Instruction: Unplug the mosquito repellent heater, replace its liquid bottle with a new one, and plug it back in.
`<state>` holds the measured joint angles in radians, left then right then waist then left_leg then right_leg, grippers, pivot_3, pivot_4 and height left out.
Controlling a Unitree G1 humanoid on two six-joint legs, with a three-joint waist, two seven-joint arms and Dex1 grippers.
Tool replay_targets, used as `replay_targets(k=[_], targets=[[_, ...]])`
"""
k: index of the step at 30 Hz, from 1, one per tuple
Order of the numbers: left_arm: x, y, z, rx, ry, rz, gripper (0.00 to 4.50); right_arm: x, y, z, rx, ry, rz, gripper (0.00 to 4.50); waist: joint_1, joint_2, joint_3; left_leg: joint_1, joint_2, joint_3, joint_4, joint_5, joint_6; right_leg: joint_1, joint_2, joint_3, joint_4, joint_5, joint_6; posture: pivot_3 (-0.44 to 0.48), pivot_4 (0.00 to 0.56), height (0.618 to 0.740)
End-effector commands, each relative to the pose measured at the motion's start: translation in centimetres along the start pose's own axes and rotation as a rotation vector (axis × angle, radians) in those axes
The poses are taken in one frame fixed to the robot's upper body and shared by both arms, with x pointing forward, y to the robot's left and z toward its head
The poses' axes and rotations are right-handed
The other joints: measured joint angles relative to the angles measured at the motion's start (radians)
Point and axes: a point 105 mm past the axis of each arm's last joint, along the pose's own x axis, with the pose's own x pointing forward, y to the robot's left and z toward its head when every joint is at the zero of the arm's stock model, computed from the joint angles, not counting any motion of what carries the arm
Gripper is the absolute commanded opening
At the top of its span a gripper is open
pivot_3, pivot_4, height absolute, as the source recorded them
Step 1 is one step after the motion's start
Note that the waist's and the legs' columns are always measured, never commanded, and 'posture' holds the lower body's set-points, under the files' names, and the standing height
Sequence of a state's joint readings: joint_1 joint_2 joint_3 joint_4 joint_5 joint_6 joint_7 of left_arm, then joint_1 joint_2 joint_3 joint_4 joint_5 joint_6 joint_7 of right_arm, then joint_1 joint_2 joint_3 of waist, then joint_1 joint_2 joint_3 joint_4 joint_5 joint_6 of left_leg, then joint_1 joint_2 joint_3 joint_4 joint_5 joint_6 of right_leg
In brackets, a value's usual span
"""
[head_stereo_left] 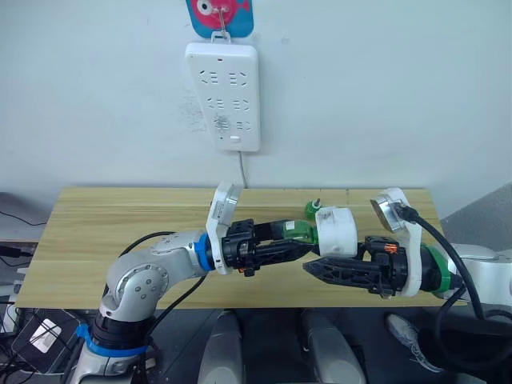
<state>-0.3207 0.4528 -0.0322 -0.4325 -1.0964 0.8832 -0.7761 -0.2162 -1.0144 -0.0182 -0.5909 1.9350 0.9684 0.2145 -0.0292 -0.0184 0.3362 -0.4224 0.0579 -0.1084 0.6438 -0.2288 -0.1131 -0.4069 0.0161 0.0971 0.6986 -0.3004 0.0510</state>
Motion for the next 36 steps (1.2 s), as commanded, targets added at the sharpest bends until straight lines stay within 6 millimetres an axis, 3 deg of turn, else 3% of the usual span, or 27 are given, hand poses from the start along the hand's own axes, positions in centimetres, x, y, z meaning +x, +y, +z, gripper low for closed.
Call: replay_targets(k=[1, 3, 6, 8, 12, 14, 17, 24, 32, 36], targets=[[0.4, -0.4, 1.0, 0.028, -0.051, -0.014, 2.35, -0.3, 1.3, -1.2, -0.072, 0.081, 0.023, 4.5, 0.0, 0.0, 0.0, 0.0, 0.0, 0.0, 0.0, 0.0, 0.0, 0.0, 0.0, 0.0, 0.0, 0.0, 0.0, 0.009, 0.266, 0.74], [0.5, -0.2, 1.2, 0.022, -0.064, -0.007, 2.35, -0.6, 1.1, -1.7, -0.129, 0.109, -0.015, 4.5, 0.001, 0.0, 0.0, 0.0, 0.0, 0.0, 0.0, 0.0, 0.0, 0.0, 0.0, 0.0, 0.0, 0.0, 0.0, 0.006, 0.267, 0.74], [0.5, -0.2, 1.3, 0.015, -0.06, -0.009, 2.35, -2.3, -0.3, -1.7, -0.265, 0.105, -0.133, 3.94, 0.003, 0.0, 0.0, -0.001, -0.001, -0.001, 0.0, 0.0, 0.0, 0.0, 0.0, -0.001, 0.0, 0.0, 0.0, 0.002, 0.269, 0.74], [0.3, -0.4, 1.1, 0.009, -0.031, -0.022, 2.35, -3.8, -0.8, -0.7, -0.399, 0.012, -0.177, 3.25, 0.007, -0.001, -0.001, -0.001, -0.001, -0.001, 0.001, 0.0, 0.0, 0.0, 0.0, -0.001, 0.0, 0.0, 0.0, -0.003, 0.268, 0.74], [-0.4, -1.5, 0.0, -0.035, 0.07, -0.096, 2.35, -8.0, -3.1, 1.6, -0.362, -0.019, -0.297, 1.75, -0.003, -0.002, -0.002, 0.0, -0.001, 0.0, 0.001, 0.0, 0.0, 0.001, 0.0, 0.001, -0.001, 0.001, 0.002, -0.018, 0.268, 0.74], [-0.5, -2.1, -0.4, -0.054, 0.103, -0.132, 2.35, -8.2, -4.0, 2.6, -0.404, -0.039, -0.32, 0.98, -0.007, -0.002, -0.003, 0.002, -0.001, 0.002, 0.001, 0.0, 0.0, 0.001, 0.0, 0.002, 0.0, 0.001, 0.002, -0.018, 0.268, 0.74], [-0.4, -2.4, -0.3, -0.069, 0.12, -0.163, 2.35, -6.6, -5.1, 3.4, -0.451, -0.044, -0.29, 0.0, -0.009, -0.002, -0.003, 0.003, 0.0, 0.002, 0.0, 0.0, 0.0, 0.001, 0.001, 0.002, 0.0, 0.001, 0.002, -0.018, 0.267, 0.74], [-0.3, -2.5, 0.8, -0.098, 0.079, -0.183, 2.35, -1.6, -4.3, 1.8, -0.446, 0.021, -0.076, 0.0, -0.001, -0.002, -0.003, 0.001, 0.0, 0.001, 0.001, 0.0, 0.0, 0.001, 0.0, 0.001, 0.0, 0.001, 0.002, -0.01, 0.269, 0.74], [-0.4, 0.0, 1.5, -0.128, -0.004, -0.052, 2.35, -1.4, 0.2, 0.6, -0.41, 0.038, 0.086, 0.0, 0.0, -0.002, -0.003, 0.0, -0.002, -0.001, 0.001, 0.0, 0.0, 0.001, -0.001, 0.0, 0.0, 0.001, 0.002, -0.021, 0.27, 0.74], [-0.5, 1.2, 0.8, -0.103, 0.018, 0.013, 2.35, -1.1, 2.1, 1.8, -0.398, -0.034, 0.128, 0.0, -0.004, -0.003, -0.003, 0.0, -0.002, -0.001, 0.001, 0.0, 0.0, 0.001, -0.001, 0.0, 0.0, 0.001, 0.002, -0.025, 0.27, 0.74]])
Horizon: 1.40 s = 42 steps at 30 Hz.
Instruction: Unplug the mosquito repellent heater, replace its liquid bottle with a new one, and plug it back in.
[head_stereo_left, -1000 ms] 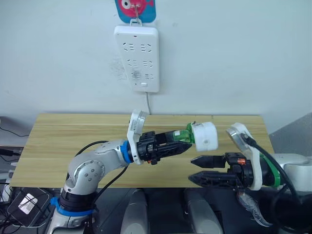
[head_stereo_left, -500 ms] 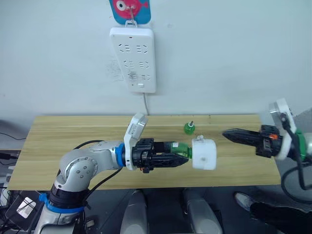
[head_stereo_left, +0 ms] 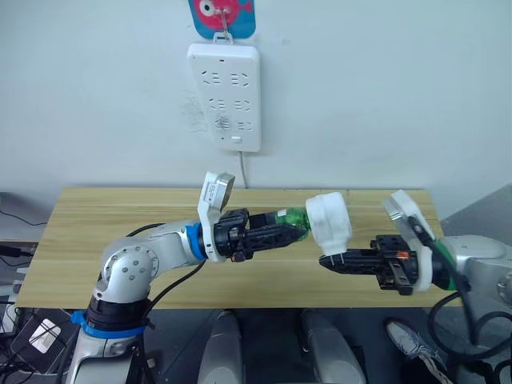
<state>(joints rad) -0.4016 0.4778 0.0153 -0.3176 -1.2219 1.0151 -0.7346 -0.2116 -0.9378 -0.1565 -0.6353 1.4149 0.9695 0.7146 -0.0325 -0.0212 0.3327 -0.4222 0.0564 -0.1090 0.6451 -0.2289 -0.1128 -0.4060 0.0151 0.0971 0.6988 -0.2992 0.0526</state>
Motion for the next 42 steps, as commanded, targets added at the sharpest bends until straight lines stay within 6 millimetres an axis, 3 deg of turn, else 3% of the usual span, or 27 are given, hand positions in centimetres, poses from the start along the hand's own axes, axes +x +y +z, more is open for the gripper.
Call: replay_targets(k=[1, 6, 10, 15, 20, 25, 33, 42], targets=[[0.1, 0.1, -0.4, 0.038, 0.019, 0.005, 2.35, 0.4, 1.3, 2.1, -0.029, -0.082, 0.027, 0.0, -0.002, 0.0, 0.0, 0.0, 0.0, 0.0, 0.0, 0.0, 0.0, 0.0, 0.0, 0.0, 0.0, 0.0, 0.0, -0.029, 0.269, 0.74], [0.0, -1.0, -1.9, 0.061, 0.107, -0.052, 2.35, 0.9, -0.8, 4.3, -0.067, -0.165, -0.071, 0.0, -0.002, 0.0, 0.0, 0.0, 0.0, 0.0, 0.0, 0.0, 0.0, 0.0, 0.0, 0.0, 0.0, 0.0, 0.0, -0.026, 0.268, 0.74], [-0.2, -2.1, -2.6, 0.039, 0.141, -0.112, 2.35, 0.7, -2.9, 4.3, -0.097, -0.164, -0.17, 0.0, 0.002, 0.0, 0.0, 0.0, 0.0, 0.0, -0.001, 0.0, 0.0, -0.001, 0.0, 0.0, 0.0, 0.0, 0.0, -0.024, 0.266, 0.74], [-0.1, -2.0, -2.1, 0.026, 0.115, -0.113, 2.35, 0.4, -3.4, 4.3, -0.109, -0.164, -0.193, 0.0, 0.002, 0.0, 0.0, -0.001, 0.0, 0.0, 0.0, 0.0, 0.0, -0.001, 0.0, 0.0, 0.0, 0.0, 0.0, -0.024, 0.268, 0.74], [-0.1, -2.2, -2.0, -0.005, 0.104, -0.124, 2.35, -1.1, -4.2, 5.4, -0.098, -0.22, -0.261, 0.0, 0.001, 0.0, 0.0, 0.0, 0.0, 0.0, 0.0, 0.0, 0.0, -0.001, 0.0, 0.0, 0.0, 0.0, 0.0, -0.031, 0.269, 0.74], [0.1, -1.4, -1.8, 0.077, 0.103, -0.078, 2.35, -2.5, -3.8, 6.1, -0.098, -0.214, -0.26, 0.0, 0.001, 0.0, 0.0, 0.0, 0.0, 0.0, 0.0, 0.0, 0.0, -0.001, 0.0, 0.0, 0.0, 0.0, 0.0, -0.038, 0.273, 0.74], [0.8, 0.2, -2.5, 0.48, 0.109, -0.015, 2.35, -1.8, -0.5, 4.8, -0.086, -0.08, -0.1, 0.0, 0.001, 0.0, 0.0, 0.0, 0.0, 0.001, -0.001, 0.0, 0.0, -0.001, 0.0, 0.0, -0.001, 0.0, 0.0, -0.051, 0.278, 0.74], [1.0, 0.2, -3.5, 0.571, 0.104, -0.052, 2.35, -0.4, -1.2, 3.9, -0.039, -0.071, -0.069, 0.0, 0.0, 0.0, 0.0, -0.001, 0.0, 0.001, 0.0, 0.0, 0.0, -0.001, 0.0, 0.001, -0.001, 0.0, 0.0, -0.052, 0.277, 0.74]])
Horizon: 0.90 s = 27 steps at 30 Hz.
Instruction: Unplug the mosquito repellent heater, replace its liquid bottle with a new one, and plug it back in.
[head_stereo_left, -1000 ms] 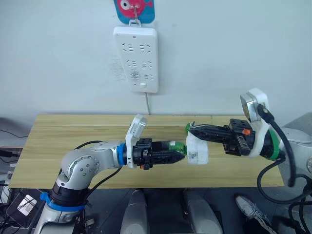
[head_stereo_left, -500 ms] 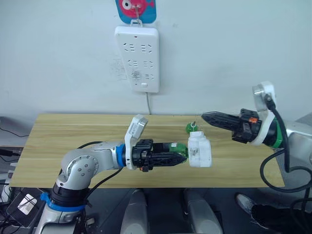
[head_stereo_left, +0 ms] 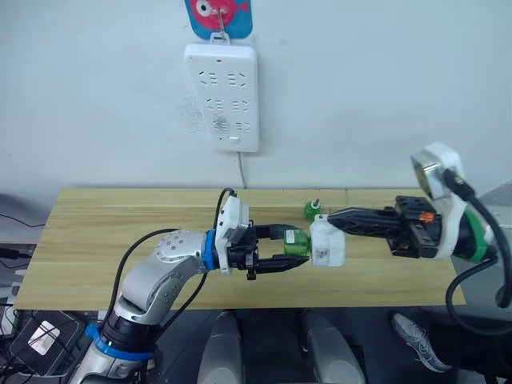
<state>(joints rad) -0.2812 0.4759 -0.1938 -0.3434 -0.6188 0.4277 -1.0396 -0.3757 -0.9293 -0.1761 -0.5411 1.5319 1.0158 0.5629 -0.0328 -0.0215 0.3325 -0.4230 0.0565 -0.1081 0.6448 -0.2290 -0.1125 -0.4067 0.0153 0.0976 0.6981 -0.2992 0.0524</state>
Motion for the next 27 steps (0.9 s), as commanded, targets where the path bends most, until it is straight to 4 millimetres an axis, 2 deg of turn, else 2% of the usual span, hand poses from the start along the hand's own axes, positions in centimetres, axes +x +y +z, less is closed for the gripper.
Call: replay_targets(k=[1, 10, 22, 25, 27], targets=[[0.6, -0.8, 0.6, 0.052, -0.028, -0.046, 2.35, -0.1, -0.2, 0.1, -0.004, 0.014, 0.005, 0.0, 0.0, 0.0, 0.0, 0.0, 0.0, 0.0, 0.0, 0.0, 0.0, 0.0, 0.0, 0.0, 0.0, 0.0, 0.0, -0.051, 0.278, 0.74], [1.1, -2.7, 0.5, 0.159, -0.033, -0.14, 2.35, 0.0, -2.0, -0.2, 0.036, 0.045, 0.003, 0.0, 0.0, 0.0, 0.0, 0.0, 0.0, 0.0, 0.0, 0.0, 0.0, 0.0, 0.0, 0.0, 0.0, 0.0, 0.0, -0.045, 0.277, 0.74], [1.1, -2.6, 0.6, 0.179, -0.03, -0.14, 2.34, 0.0, -2.4, -0.4, 0.04, 0.053, 0.003, 0.0, 0.0, 0.0, 0.0, 0.0, 0.0, 0.0, 0.0, 0.0, 0.0, 0.0, 0.0, 0.0, 0.0, 0.0, 0.0, -0.039, 0.274, 0.74], [1.1, -2.0, 0.4, 0.161, -0.018, -0.104, 2.33, -0.4, -2.1, 0.6, 0.023, 0.009, -0.01, 0.0, 0.0, 0.0, 0.0, 0.0, 0.0, 0.0, 0.0, 0.0, 0.0, 0.0, 0.0, 0.0, 0.0, 0.0, 0.0, -0.037, 0.272, 0.74], [1.0, -0.9, 0.4, 0.096, -0.037, -0.022, 2.33, -1.1, -1.5, 1.4, 0.028, -0.042, -0.005, 0.0, 0.002, 0.0, 0.0, 0.0, 0.0, 0.0, 0.0, 0.0, 0.0, 0.0, 0.0, 0.0, 0.0, 0.0, 0.0, -0.039, 0.272, 0.74]])
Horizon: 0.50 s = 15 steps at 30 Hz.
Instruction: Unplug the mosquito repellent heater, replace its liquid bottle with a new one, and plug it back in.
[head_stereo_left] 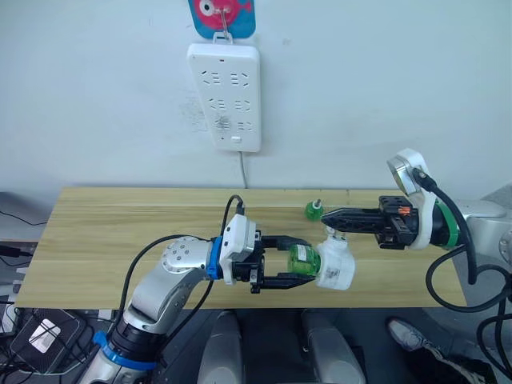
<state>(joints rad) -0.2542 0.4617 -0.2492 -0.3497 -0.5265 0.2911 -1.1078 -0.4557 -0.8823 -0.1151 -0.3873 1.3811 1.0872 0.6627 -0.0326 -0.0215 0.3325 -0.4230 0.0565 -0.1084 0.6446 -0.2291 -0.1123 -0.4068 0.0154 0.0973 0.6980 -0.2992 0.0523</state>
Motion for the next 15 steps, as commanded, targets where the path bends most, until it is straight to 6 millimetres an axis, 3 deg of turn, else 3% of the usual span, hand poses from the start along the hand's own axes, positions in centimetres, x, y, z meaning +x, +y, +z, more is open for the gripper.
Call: replay_targets(k=[1, 2, 5, 11, 15], targets=[[0.1, 1.2, 0.9, -0.033, -0.049, 0.098, 2.33, -1.4, 1.5, 2.1, -0.044, -0.105, 0.004, 0.0, 0.002, 0.0, 0.0, 0.0, 0.0, 0.0, 0.0, 0.0, 0.0, 0.0, 0.0, 0.0, 0.0, 0.0, 0.0, -0.039, 0.272, 0.74], [0.0, 1.6, 0.9, -0.051, -0.058, 0.133, 2.33, -1.8, 1.2, 2.3, -0.049, -0.136, -0.039, 0.0, 0.002, 0.0, 0.0, -0.001, 0.0, 0.0, 0.0, 0.0, 0.0, 0.0, 0.0, 0.0, 0.0, 0.0, 0.0, -0.039, 0.272, 0.74], [-0.4, 3.3, 1.0, -0.158, -0.134, 0.292, 2.33, -3.1, -0.2, 2.5, -0.053, -0.238, -0.207, 0.55, 0.001, 0.0, 0.0, -0.001, 0.0, -0.001, 0.0, 0.0, 0.0, 0.0, 0.0, -0.001, 0.0, 0.0, 0.0, -0.052, 0.268, 0.74], [-0.5, 5.7, 1.1, -0.432, -0.317, 0.521, 2.33, -5.0, -1.9, 0.5, 0.07, -0.463, -0.457, 2.63, -0.001, 0.0, -0.001, -0.001, 0.0, -0.001, 0.001, 0.0, 0.0, 0.0, 0.0, 0.0, 0.001, 0.0, 0.0, -0.063, 0.263, 0.74], [-0.1, 6.4, 1.4, -0.586, -0.412, 0.568, 2.33, -4.1, -2.0, -1.5, 0.171, -0.542, -0.537, 4.04, -0.003, 0.0, -0.004, -0.001, 0.0, -0.001, 0.001, 0.0, 0.0, 0.0, 0.0, 0.0, 0.001, 0.0, 0.0, -0.073, 0.26, 0.74]])
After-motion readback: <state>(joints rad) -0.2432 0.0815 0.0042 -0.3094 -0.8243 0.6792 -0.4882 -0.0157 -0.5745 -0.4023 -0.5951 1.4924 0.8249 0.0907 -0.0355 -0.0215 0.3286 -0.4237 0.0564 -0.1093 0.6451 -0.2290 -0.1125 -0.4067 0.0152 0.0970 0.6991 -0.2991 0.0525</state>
